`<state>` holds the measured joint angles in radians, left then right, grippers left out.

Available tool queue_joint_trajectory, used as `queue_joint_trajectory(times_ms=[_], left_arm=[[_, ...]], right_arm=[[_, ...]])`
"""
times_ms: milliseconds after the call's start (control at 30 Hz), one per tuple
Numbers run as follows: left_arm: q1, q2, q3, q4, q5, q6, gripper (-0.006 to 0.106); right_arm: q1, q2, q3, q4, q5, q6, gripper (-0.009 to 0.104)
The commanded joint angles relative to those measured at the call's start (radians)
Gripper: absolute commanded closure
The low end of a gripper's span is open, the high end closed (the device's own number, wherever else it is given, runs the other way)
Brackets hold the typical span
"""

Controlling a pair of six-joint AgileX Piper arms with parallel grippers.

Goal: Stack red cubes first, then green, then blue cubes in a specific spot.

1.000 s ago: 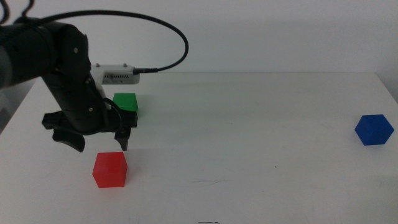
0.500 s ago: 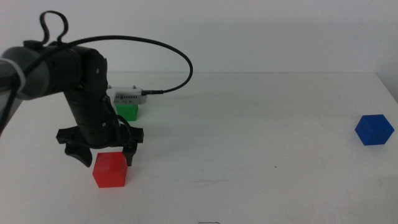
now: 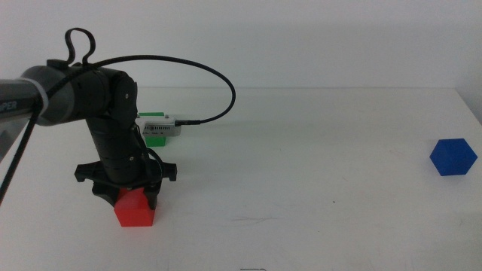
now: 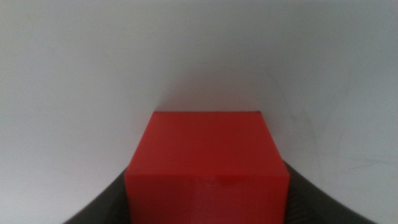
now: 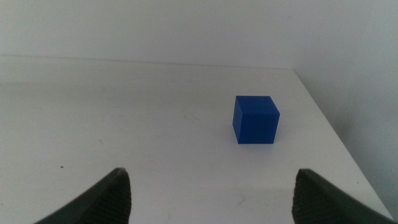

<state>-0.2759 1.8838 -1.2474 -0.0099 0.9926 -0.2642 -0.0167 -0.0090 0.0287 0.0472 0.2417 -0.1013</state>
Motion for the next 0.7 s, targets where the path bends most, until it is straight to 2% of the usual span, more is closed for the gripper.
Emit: queue_joint_trajectory(times_ms=[0,100,200,333,533,667], left_arm=[[-0.001,-0.047,-0.031,-0.014,-0.004,0.002,0.059],[-0.001,-0.053,-0.031,-0.061,0.009,0.001,0.075],[-0.004,-0.078,-0.031,-0.121,0.021,0.003,0.082],[-0.042,-0.123,-0.057,-0.12,0.044,-0.066,0.083],[-0.174,-0.095,-0.231,-0.02,0.167,-0.238,0.083],[-0.248,-0.008,-0.363,-0.014,0.218,-0.273,0.082]], right_arm=[[0.0,-0.004,-0.017,-0.012,-0.071,-0.004,0.028],[0.0,-0.004,-0.017,-0.012,-0.071,-0.004,0.028],[0.0,-0.004,-0.017,-0.012,-0.071,-0.004,0.028],[0.0,-0.004,-0.017,-0.012,-0.071,-0.004,0.028],[0.0,-0.004,-0.017,-0.012,-0.071,-0.004,0.028],[0.0,-0.004,-0.017,-0.012,-0.071,-0.004,0.028]])
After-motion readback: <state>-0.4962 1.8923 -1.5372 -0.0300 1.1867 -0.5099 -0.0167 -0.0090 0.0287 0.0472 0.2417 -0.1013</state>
